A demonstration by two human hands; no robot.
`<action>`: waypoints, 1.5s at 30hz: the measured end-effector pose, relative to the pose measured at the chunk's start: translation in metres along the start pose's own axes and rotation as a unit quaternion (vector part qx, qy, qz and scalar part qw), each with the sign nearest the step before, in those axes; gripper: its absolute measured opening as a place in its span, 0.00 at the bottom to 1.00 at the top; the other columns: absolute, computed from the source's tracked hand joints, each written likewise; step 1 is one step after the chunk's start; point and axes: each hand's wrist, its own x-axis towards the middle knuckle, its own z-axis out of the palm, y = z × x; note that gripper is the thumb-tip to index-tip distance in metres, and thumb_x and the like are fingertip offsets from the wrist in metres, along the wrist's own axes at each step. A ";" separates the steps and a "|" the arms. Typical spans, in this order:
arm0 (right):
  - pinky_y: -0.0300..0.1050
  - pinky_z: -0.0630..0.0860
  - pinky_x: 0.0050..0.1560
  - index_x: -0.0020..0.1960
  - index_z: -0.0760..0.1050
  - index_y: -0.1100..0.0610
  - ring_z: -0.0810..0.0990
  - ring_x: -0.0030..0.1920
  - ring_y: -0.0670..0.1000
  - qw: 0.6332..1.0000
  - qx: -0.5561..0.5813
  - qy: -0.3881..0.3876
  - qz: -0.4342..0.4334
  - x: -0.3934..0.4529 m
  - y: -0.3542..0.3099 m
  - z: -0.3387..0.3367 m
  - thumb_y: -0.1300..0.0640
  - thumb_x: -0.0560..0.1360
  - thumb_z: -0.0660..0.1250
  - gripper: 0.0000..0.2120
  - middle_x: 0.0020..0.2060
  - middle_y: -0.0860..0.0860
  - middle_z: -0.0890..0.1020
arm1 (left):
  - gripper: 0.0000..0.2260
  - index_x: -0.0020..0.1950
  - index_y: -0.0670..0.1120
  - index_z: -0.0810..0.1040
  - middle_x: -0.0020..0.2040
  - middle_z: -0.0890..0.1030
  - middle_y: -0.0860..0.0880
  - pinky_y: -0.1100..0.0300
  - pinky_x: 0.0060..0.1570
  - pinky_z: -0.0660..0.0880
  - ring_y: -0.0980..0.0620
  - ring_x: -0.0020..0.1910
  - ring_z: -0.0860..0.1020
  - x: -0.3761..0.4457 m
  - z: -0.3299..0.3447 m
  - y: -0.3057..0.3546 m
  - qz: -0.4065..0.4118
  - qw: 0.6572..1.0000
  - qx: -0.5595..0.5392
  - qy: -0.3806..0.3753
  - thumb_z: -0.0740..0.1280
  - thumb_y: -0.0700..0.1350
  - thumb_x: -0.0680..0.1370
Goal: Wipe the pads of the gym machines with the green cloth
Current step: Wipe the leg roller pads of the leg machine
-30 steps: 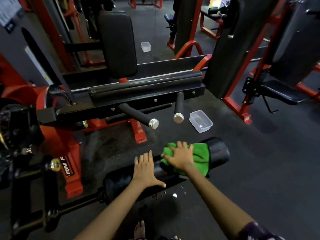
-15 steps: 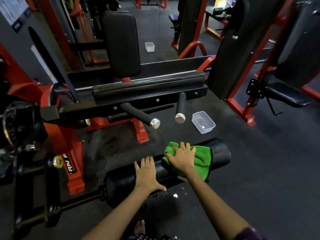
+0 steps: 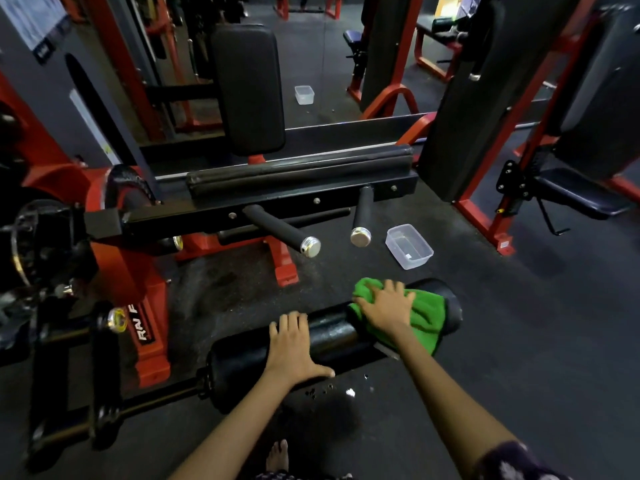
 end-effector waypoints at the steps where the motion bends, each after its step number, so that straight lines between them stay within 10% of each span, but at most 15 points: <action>1: 0.57 0.58 0.65 0.69 0.69 0.47 0.63 0.67 0.58 0.999 -0.012 -0.011 -0.041 -0.003 -0.017 0.002 0.32 0.74 0.51 0.30 0.65 0.55 0.69 | 0.55 0.75 0.42 0.53 0.72 0.59 0.45 0.49 0.71 0.54 0.45 0.70 0.59 0.007 -0.004 -0.002 0.000 1.000 -0.009 -0.011 0.69 0.73 0.60; 8: 0.62 0.73 0.53 0.70 0.64 0.40 0.77 0.55 0.56 0.945 -0.011 0.038 -0.325 -0.038 0.020 0.021 0.32 0.67 0.57 0.33 0.56 0.52 0.78 | 0.61 0.77 0.41 0.46 0.77 0.53 0.44 0.36 0.71 0.51 0.43 0.75 0.54 0.028 -0.007 -0.001 -0.024 0.990 -0.034 -0.131 0.73 0.70 0.59; 15: 0.57 0.58 0.65 0.68 0.70 0.47 0.63 0.66 0.57 0.999 0.035 -0.001 0.011 0.000 0.026 -0.002 0.34 0.75 0.53 0.27 0.64 0.53 0.69 | 0.58 0.77 0.41 0.46 0.77 0.52 0.45 0.37 0.72 0.47 0.45 0.76 0.51 0.006 0.004 0.012 -0.044 0.997 -0.003 -0.065 0.71 0.70 0.61; 24: 0.53 0.61 0.54 0.69 0.66 0.41 0.70 0.53 0.53 0.952 -0.003 0.072 -0.297 -0.057 0.012 0.034 0.35 0.63 0.57 0.34 0.54 0.53 0.79 | 0.55 0.77 0.40 0.40 0.78 0.44 0.44 0.37 0.70 0.41 0.44 0.76 0.44 -0.020 0.023 0.025 -0.039 0.998 0.054 -0.004 0.64 0.71 0.67; 32: 0.60 0.55 0.69 0.71 0.67 0.47 0.59 0.69 0.58 0.994 0.076 -0.016 0.078 0.006 0.041 -0.007 0.37 0.76 0.55 0.26 0.68 0.55 0.65 | 0.38 0.65 0.48 0.66 0.62 0.68 0.49 0.52 0.63 0.64 0.49 0.64 0.67 0.014 -0.019 0.002 -0.013 0.998 -0.056 -0.004 0.70 0.69 0.64; 41: 0.65 0.58 0.64 0.69 0.68 0.48 0.65 0.69 0.60 0.976 0.015 -0.008 -0.215 -0.042 -0.009 0.011 0.27 0.63 0.42 0.44 0.69 0.57 0.67 | 0.56 0.77 0.45 0.50 0.76 0.58 0.46 0.41 0.70 0.55 0.44 0.74 0.59 0.037 -0.015 -0.007 -0.026 0.983 -0.054 -0.174 0.74 0.68 0.60; 45: 0.61 0.55 0.68 0.69 0.70 0.45 0.56 0.72 0.56 0.997 0.064 -0.004 -0.039 -0.012 0.038 0.000 0.28 0.71 0.50 0.34 0.71 0.53 0.60 | 0.57 0.77 0.45 0.49 0.76 0.57 0.45 0.39 0.72 0.53 0.44 0.75 0.57 0.032 -0.015 -0.006 -0.019 0.983 -0.051 -0.174 0.74 0.69 0.60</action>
